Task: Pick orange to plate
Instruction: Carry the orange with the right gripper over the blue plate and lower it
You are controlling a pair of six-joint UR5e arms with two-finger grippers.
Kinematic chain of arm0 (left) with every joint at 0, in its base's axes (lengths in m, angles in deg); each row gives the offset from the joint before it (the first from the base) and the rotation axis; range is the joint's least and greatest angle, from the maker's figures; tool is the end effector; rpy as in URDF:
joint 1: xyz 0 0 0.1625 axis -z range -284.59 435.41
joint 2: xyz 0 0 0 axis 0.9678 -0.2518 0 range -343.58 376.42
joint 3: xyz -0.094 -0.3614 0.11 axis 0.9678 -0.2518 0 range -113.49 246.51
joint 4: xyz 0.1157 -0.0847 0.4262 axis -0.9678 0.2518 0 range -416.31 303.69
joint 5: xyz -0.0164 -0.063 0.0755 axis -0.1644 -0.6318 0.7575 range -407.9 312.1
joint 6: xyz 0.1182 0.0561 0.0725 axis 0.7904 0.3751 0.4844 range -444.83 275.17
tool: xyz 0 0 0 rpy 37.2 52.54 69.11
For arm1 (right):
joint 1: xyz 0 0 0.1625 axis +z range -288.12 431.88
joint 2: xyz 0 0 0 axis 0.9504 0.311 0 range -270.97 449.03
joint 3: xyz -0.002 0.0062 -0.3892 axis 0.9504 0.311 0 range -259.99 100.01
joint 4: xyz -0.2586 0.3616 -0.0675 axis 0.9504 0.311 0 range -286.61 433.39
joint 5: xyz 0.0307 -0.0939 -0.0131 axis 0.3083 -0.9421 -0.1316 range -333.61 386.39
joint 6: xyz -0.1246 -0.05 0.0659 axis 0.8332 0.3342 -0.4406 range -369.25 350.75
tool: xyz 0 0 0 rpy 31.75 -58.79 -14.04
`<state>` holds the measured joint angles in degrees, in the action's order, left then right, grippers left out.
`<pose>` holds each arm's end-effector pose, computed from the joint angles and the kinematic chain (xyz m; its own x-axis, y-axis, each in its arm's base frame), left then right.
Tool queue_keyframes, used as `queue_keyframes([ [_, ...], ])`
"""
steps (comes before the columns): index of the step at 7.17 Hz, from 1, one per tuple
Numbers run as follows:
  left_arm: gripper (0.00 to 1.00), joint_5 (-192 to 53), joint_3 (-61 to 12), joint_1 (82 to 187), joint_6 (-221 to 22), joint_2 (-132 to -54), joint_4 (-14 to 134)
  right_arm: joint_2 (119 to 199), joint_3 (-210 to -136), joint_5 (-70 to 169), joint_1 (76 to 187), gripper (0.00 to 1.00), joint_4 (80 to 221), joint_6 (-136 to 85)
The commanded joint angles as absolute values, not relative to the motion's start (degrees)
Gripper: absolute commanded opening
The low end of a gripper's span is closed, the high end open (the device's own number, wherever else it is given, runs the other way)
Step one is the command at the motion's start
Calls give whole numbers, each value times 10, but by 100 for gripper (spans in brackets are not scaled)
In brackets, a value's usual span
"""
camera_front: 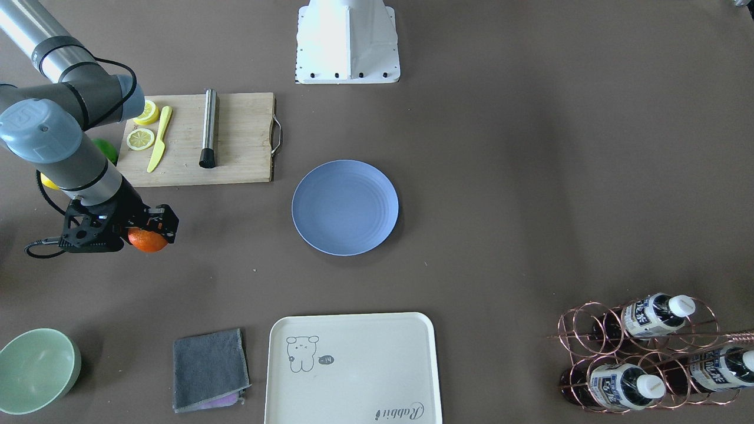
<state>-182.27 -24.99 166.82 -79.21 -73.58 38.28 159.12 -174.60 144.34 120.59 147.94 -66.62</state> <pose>-0.0419 -0.5389 0.6363 0.7154 0.1539 -0.6816 -0.0461 0.9837 0.1738 -0.4042 -0.5561 0.3874 0.6766 0.0485 0.7347 -0.1187 0.9920 0.0439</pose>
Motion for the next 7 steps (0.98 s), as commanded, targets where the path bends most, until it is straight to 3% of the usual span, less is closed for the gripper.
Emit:
queue_keyframes([
  [1,98,-1828,-250,1667,-792,-734,382,1463,-1783,1402,1134,0,1626,-828],
  [4,98,-1828,-250,1667,-792,-725,382,1290,-1619,1288,1035,0,1651,-1023],
  [7,98,-1836,-251,1667,-792,-720,383,1285,-1606,1261,990,0,1638,-1030],
])
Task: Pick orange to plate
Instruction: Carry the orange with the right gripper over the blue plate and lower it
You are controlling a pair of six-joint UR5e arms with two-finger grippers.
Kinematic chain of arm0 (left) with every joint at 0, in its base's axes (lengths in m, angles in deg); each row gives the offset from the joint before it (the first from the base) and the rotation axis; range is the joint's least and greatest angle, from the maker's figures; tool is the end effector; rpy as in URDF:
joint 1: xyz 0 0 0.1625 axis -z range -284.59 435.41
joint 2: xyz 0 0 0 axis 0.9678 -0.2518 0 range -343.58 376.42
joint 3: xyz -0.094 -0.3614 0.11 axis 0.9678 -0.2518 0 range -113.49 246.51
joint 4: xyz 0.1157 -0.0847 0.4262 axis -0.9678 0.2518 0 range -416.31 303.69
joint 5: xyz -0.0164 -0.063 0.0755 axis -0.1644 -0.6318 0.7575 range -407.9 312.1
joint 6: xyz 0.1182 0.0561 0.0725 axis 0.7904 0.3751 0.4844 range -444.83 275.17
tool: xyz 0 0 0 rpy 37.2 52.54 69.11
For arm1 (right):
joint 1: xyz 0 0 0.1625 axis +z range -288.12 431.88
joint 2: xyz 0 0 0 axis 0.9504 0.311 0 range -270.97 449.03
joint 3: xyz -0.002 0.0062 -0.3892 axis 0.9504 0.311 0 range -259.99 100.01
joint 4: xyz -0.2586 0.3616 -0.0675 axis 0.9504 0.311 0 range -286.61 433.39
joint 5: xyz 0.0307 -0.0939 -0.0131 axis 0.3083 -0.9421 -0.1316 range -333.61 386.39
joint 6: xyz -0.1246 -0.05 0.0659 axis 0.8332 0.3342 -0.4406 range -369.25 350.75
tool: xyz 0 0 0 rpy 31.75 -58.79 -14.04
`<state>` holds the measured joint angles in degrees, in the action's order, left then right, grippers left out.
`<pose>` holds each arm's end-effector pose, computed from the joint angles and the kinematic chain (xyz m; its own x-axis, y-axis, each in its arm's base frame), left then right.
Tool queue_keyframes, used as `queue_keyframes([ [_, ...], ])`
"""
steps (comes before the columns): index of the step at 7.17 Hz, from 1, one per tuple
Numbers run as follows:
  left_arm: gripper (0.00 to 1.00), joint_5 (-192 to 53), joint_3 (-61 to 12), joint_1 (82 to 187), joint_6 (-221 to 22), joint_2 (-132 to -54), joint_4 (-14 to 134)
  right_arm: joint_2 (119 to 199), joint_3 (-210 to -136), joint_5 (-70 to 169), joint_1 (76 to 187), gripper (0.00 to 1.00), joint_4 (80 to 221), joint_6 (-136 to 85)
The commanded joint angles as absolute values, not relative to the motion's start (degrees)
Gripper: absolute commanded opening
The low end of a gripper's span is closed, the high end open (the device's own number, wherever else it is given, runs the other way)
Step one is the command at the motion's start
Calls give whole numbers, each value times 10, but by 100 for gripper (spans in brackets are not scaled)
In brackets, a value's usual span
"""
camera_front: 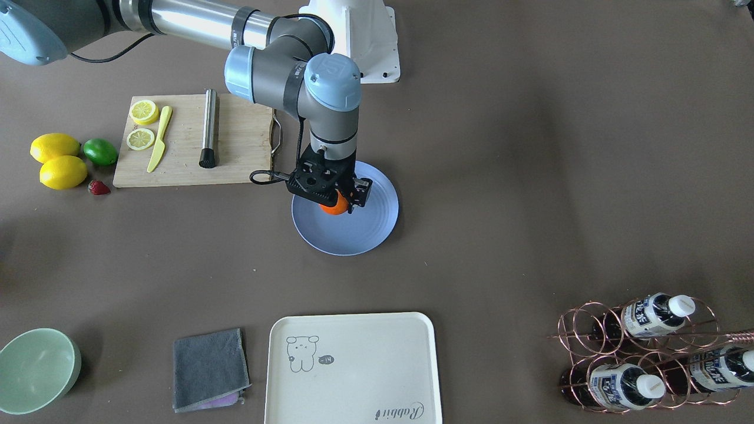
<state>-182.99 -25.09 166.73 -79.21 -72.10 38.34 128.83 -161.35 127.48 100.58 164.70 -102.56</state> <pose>-0.0395 -0.5268 0.6477 0.7060 0.1403 -0.6942 -0.0467 0.9873 0.1520 -0.6439 -0.4717 0.1743 0.6474 0.4189 0.6367 -0.4001 0.8978 -0.1839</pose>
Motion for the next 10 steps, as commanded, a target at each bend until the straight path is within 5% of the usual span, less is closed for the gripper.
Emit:
queue_keyframes([
  [1,98,-1837,-251,1667,-792,-720,383,1285,-1590,1259,988,0,1612,-1030],
  [3,98,-1837,-252,1667,-792,-720,383,1285,-1561,1254,988,0,1573,-1030],
  [4,98,-1837,-252,1667,-792,-720,383,1283,-1561,1254,988,25,1569,-1030],
  [6,98,-1837,-252,1667,-792,-720,384,1281,-1566,1255,989,100,1568,-1015],
  [10,98,-1837,-250,1667,-792,-719,383,1283,-1611,1337,1066,100,1597,-959],
])
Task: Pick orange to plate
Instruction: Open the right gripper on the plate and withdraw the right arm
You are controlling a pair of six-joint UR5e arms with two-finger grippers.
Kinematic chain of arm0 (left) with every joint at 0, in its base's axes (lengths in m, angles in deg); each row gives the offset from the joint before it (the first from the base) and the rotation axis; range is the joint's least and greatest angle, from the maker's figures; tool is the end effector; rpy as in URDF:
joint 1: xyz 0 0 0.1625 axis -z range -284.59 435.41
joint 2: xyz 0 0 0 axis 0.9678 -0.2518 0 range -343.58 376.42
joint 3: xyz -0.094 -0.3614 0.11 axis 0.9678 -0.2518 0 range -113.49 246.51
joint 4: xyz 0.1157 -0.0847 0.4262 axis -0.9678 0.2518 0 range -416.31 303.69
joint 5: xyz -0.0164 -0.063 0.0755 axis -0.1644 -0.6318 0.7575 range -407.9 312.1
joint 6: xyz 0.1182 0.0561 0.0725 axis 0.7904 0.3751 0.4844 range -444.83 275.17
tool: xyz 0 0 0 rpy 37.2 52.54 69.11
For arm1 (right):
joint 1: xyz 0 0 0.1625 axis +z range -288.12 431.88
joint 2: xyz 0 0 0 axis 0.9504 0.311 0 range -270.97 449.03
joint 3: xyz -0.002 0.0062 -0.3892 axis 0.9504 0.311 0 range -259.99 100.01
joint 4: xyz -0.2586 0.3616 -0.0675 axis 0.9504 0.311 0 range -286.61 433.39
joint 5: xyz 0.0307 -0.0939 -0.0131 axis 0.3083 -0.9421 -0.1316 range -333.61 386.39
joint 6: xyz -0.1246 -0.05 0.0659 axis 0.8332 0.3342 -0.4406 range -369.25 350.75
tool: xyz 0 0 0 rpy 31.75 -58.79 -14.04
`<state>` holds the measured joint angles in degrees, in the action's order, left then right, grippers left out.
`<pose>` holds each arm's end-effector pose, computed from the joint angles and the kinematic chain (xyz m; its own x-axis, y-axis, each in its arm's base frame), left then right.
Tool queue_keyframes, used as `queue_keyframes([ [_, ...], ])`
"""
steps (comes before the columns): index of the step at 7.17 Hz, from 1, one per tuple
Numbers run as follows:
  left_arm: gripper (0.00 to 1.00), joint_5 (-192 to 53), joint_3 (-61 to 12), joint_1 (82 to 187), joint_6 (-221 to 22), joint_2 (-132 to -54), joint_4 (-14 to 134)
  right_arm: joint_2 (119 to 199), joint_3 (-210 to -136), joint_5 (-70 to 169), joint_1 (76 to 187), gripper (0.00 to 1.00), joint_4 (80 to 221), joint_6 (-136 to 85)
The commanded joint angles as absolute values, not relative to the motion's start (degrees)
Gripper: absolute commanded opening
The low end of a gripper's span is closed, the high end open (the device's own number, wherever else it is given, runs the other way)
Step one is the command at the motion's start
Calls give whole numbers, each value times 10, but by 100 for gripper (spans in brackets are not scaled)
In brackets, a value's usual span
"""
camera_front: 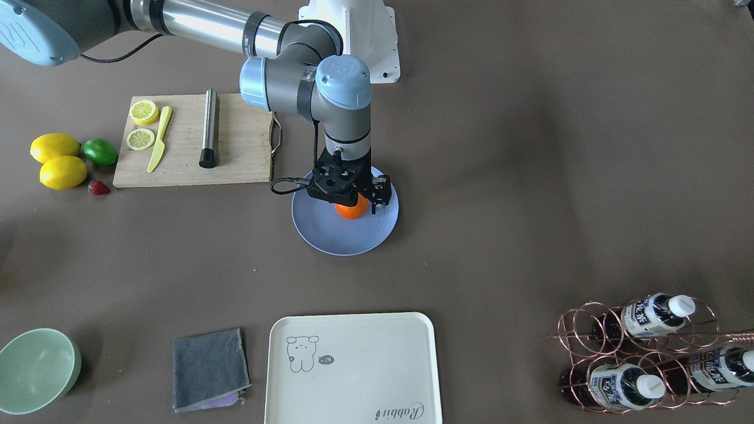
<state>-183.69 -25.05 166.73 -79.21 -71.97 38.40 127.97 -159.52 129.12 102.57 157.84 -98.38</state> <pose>-0.0382 -0.5256 0.6479 0.6973 0.1398 -0.7030 -0.0458 0.9875 0.1509 -0.6394 -0.4962 0.1568 0.6012 0.3395 0.7234 -0.3519 0.9252 -0.1417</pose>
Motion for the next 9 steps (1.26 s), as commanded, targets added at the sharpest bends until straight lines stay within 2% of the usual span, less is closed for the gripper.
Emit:
queue_keyframes([
  [1,98,-1837,-251,1667,-791,-716,382,1291,-1635,1369,1105,100,1651,-896],
  [2,98,-1837,-251,1668,-791,-715,382,1332,-1678,1406,1153,100,1692,-806],
  [4,98,-1837,-251,1673,-790,-711,380,1485,-1792,1452,1253,100,1702,-627],
  [5,98,-1837,-252,1674,-791,-711,379,1552,-1825,1457,1301,100,1702,-531],
  [9,98,-1836,-251,1673,-791,-714,374,1735,-1829,1541,1509,100,1697,-153],
])
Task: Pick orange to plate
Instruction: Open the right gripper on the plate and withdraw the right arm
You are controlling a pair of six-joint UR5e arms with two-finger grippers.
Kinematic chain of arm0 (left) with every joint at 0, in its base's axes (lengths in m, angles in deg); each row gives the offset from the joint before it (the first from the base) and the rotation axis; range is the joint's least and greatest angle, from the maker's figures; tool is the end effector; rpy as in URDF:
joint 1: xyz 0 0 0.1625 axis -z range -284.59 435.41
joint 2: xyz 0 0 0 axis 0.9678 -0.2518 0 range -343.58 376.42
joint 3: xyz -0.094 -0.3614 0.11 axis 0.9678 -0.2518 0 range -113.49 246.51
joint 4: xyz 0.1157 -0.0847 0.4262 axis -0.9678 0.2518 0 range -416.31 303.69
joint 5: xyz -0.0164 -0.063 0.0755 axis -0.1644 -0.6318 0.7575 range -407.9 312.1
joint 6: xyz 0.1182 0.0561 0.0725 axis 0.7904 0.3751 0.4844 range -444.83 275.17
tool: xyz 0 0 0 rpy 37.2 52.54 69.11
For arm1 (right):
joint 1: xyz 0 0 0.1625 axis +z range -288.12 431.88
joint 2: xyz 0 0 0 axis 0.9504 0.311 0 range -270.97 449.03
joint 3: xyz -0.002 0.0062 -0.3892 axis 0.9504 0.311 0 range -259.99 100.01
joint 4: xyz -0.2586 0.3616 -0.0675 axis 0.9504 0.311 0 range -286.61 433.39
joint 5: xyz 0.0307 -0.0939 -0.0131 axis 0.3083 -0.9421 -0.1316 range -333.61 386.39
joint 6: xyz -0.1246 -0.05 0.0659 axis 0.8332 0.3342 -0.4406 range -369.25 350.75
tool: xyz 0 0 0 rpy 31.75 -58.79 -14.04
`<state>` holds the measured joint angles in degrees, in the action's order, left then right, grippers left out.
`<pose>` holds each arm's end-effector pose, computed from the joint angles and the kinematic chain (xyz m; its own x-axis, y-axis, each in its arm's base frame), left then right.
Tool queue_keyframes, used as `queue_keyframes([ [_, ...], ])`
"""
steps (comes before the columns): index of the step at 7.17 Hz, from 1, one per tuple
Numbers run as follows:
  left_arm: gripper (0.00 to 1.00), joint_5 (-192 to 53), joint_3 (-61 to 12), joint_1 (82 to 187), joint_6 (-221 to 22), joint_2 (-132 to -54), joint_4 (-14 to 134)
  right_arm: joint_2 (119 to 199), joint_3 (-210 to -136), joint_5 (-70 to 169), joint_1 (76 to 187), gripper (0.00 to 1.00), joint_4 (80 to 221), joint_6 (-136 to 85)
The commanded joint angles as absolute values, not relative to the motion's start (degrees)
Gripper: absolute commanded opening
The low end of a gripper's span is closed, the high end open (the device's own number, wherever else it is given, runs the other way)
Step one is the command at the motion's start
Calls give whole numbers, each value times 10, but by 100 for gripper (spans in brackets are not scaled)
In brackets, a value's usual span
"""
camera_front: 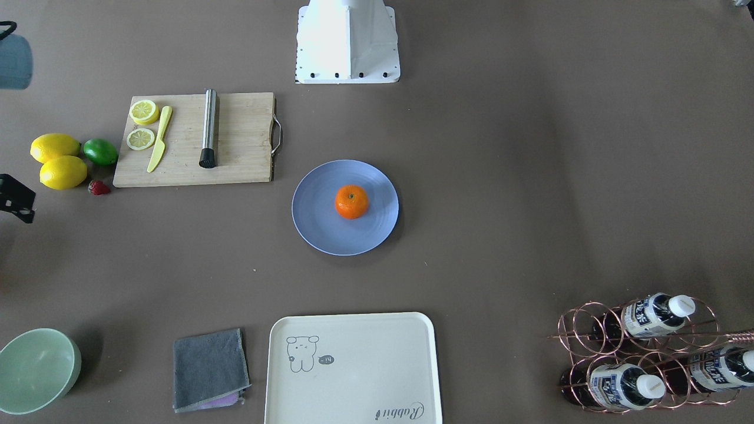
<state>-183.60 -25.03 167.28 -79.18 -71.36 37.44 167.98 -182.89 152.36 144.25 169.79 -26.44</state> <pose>-0.0432 -0.5184 0.6556 0.6991 0.1140 -0.7059 -0.0367 0.9916 0.1238 -0.1380 -0.5843 0.4555 0.7709 -0.1271 0.6241 0.0640 0.9904 0.1226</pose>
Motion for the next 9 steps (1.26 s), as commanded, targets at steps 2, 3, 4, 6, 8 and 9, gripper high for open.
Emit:
queue_keyframes([
  [2,98,-1836,-250,1671,-792,-714,374,1801,-1823,1540,1581,100,1695,-52],
  [3,98,-1836,-251,1671,-791,-714,374,1840,-1822,1543,1601,100,1695,-36],
  [4,98,-1836,-251,1671,-791,-714,374,1851,-1821,1537,1608,100,1695,-39],
  [6,98,-1836,-251,1672,-791,-714,375,1855,-1801,1543,1609,100,1695,-55],
  [8,98,-1832,-248,1671,-792,-709,378,1855,-1806,1544,1609,100,1694,-54],
  [9,98,-1830,-249,1671,-792,-697,380,1855,-1807,1544,1609,100,1694,-54],
])
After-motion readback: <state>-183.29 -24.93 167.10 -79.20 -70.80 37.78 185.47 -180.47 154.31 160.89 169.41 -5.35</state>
